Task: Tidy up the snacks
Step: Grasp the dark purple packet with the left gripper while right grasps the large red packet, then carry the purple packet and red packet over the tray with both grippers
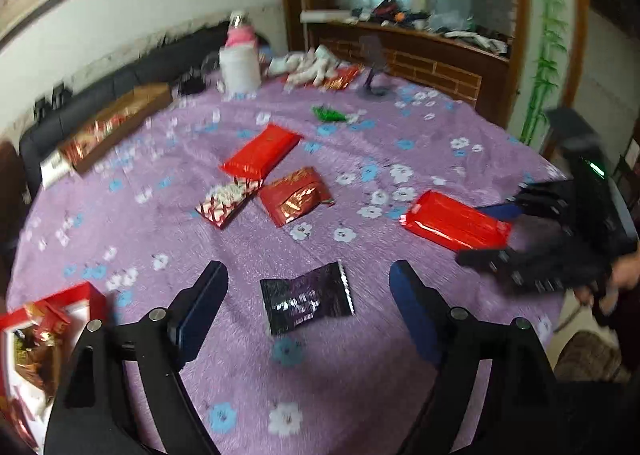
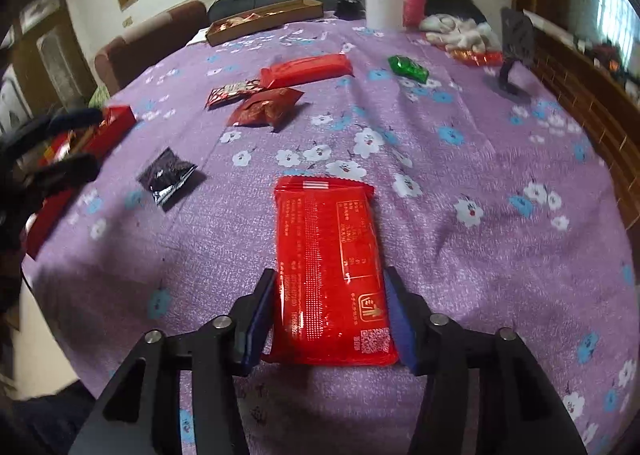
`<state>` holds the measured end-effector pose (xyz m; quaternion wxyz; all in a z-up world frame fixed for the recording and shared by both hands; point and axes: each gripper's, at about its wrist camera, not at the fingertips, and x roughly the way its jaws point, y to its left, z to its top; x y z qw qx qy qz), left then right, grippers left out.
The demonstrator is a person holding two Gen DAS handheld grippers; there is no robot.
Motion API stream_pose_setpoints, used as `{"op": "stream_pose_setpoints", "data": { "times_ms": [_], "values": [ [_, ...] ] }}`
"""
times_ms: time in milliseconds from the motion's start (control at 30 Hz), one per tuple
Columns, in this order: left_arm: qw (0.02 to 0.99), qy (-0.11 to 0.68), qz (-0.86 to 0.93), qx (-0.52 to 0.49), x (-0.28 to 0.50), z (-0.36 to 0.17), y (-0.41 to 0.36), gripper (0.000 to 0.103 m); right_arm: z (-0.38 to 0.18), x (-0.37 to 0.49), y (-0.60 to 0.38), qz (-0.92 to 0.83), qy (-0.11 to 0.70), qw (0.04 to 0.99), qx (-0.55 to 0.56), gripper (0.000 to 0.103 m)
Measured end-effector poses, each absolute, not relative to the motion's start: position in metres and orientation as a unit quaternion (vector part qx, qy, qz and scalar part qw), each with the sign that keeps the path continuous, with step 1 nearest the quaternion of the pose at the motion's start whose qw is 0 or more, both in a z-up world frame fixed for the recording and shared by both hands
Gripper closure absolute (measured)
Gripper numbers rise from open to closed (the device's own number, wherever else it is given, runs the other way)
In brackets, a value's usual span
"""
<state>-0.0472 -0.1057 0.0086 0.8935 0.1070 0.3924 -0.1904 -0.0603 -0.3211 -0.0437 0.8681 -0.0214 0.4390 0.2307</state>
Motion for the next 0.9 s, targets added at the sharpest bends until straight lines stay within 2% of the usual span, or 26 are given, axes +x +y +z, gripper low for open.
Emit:
{"op": "stream_pose_setpoints", "data": {
  "times_ms": [100,300,467,500,533,567,633,733,833,900],
  "values": [
    [0.876,0.443,-0.170,0.080,-0.025,-0.007,-0.103,0.020,-0.044,-0.061,-0.323,0.238,0.430,0.871,-0.015,0.037],
    [0.869,0.471,-0.133,0.078,-0.023,-0.026,-0.110,0.020,-0.048,-0.065,-0.316,0.248,0.416,0.875,-0.023,0.024],
    [0.865,0.487,-0.108,0.060,-0.018,-0.038,-0.108,0.021,-0.048,-0.065,-0.317,0.250,0.413,0.875,-0.018,0.023],
    [0.862,0.493,-0.106,0.056,-0.016,-0.041,-0.108,0.027,-0.047,-0.065,-0.316,0.249,0.414,0.875,-0.019,0.023],
    [0.862,0.492,-0.104,0.055,-0.016,-0.043,-0.108,0.028,-0.047,-0.065,-0.315,0.247,0.415,0.875,-0.021,0.023],
    [0.867,0.483,-0.108,0.059,-0.017,-0.042,-0.109,0.038,-0.047,-0.064,-0.315,0.245,0.417,0.875,-0.021,0.023],
    [0.868,0.480,-0.113,0.065,-0.017,-0.042,-0.112,0.042,-0.046,-0.061,-0.314,0.242,0.421,0.874,-0.018,0.024],
    [0.869,0.476,-0.119,0.057,-0.017,-0.040,-0.110,0.053,-0.045,-0.059,-0.313,0.236,0.428,0.872,-0.019,0.025],
    [0.870,0.475,-0.124,0.041,-0.018,-0.039,-0.106,0.058,-0.044,-0.059,-0.309,0.227,0.435,0.871,-0.035,0.030],
    [0.872,0.471,-0.126,0.045,-0.020,-0.039,-0.106,0.063,-0.043,-0.059,-0.309,0.224,0.440,0.869,-0.036,0.041]
  ]
}}
